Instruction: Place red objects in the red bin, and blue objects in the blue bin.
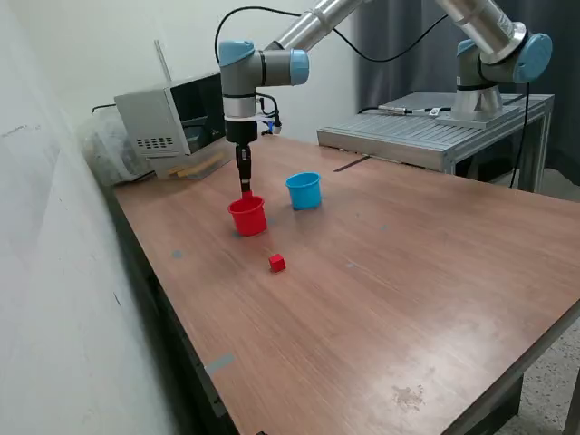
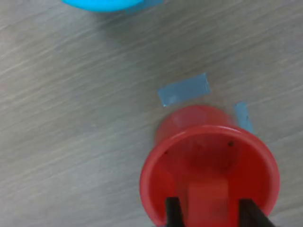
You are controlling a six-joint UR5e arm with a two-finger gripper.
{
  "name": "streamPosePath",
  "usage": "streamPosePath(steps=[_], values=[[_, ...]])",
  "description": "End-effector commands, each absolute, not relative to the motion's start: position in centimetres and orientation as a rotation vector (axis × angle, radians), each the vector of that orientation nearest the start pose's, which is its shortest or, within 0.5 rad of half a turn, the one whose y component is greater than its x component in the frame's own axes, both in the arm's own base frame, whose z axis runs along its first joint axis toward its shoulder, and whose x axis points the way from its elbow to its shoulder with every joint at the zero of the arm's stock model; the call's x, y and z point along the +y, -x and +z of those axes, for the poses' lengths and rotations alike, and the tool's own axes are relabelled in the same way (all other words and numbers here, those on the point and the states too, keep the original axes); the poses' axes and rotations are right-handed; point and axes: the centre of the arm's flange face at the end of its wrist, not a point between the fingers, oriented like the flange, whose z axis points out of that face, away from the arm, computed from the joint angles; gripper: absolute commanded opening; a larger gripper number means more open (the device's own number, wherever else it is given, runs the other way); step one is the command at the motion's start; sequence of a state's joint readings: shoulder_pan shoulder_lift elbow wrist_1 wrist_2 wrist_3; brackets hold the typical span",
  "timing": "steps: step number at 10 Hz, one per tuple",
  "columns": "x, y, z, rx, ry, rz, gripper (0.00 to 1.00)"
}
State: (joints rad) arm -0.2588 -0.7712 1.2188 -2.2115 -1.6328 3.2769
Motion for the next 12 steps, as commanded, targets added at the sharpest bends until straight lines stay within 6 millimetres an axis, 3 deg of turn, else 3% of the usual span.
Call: streamPosePath(steps=[1,3,4,5,7,10,11,12], values=[[7.6,78.1,21.0,2.675,1.773,0.296,1.0],[7.1,78.1,21.1,2.668,1.78,0.29,1.0],[6.7,78.1,22.1,2.656,1.804,0.306,1.0],[6.1,77.5,24.8,2.644,1.823,0.304,1.0],[4.8,74.0,31.5,2.587,1.895,0.287,1.0],[-3.1,70.5,37.6,2.499,2.036,0.29,1.0],[-6.3,70.3,38.3,2.479,2.089,0.288,1.0],[-7.7,70.6,38.8,2.496,2.136,0.255,1.0]])
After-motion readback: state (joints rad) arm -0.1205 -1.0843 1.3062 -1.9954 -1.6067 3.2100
